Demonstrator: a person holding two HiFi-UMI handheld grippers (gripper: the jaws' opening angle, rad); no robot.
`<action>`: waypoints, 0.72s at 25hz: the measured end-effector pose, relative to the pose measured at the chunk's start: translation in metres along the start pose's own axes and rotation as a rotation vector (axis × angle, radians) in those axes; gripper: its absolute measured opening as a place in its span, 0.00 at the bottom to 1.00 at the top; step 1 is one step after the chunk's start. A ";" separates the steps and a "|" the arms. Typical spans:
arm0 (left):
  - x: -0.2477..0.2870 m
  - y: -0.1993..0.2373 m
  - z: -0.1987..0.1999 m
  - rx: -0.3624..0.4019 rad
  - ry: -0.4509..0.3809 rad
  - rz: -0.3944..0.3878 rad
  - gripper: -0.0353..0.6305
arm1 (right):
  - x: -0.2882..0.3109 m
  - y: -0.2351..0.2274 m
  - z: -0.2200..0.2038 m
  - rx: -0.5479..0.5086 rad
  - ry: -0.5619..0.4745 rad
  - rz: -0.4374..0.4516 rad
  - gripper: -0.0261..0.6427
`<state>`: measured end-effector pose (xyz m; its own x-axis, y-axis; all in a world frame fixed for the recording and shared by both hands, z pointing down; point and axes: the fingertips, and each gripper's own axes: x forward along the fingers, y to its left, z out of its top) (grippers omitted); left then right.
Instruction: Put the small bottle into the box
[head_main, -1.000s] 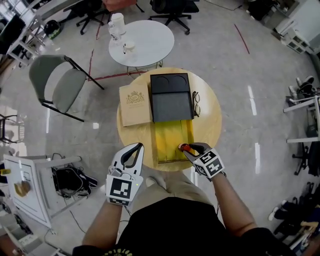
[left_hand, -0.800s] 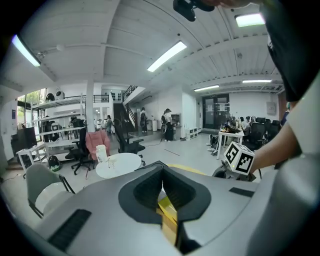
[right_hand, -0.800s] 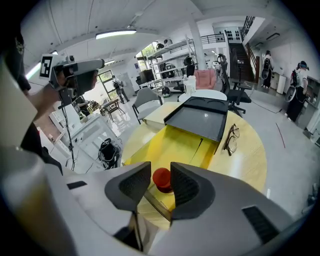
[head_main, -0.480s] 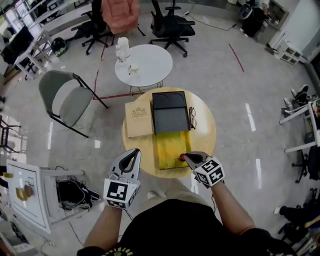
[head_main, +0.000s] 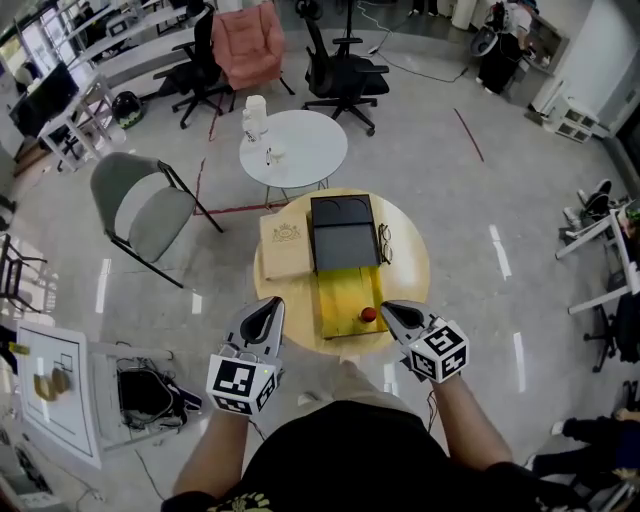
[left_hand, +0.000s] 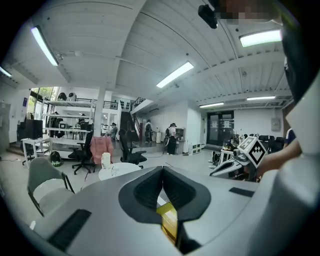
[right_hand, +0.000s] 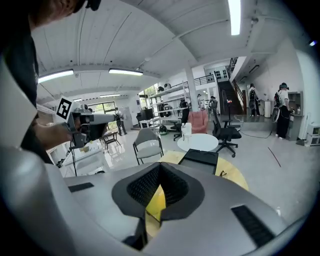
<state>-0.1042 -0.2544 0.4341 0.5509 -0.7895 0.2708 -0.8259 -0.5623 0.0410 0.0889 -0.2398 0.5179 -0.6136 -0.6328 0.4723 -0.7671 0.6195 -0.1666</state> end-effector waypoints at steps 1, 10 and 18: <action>-0.004 -0.001 0.001 -0.005 0.001 -0.002 0.08 | -0.006 0.004 0.008 -0.002 -0.018 -0.001 0.06; -0.039 -0.012 0.011 0.101 0.029 -0.029 0.08 | -0.066 0.042 0.062 -0.006 -0.177 0.002 0.06; -0.071 -0.020 0.002 0.086 0.005 -0.073 0.08 | -0.104 0.075 0.075 -0.075 -0.205 -0.053 0.06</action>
<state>-0.1267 -0.1872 0.4120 0.6081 -0.7447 0.2750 -0.7703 -0.6373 -0.0221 0.0807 -0.1619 0.3917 -0.6040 -0.7418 0.2914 -0.7878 0.6110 -0.0774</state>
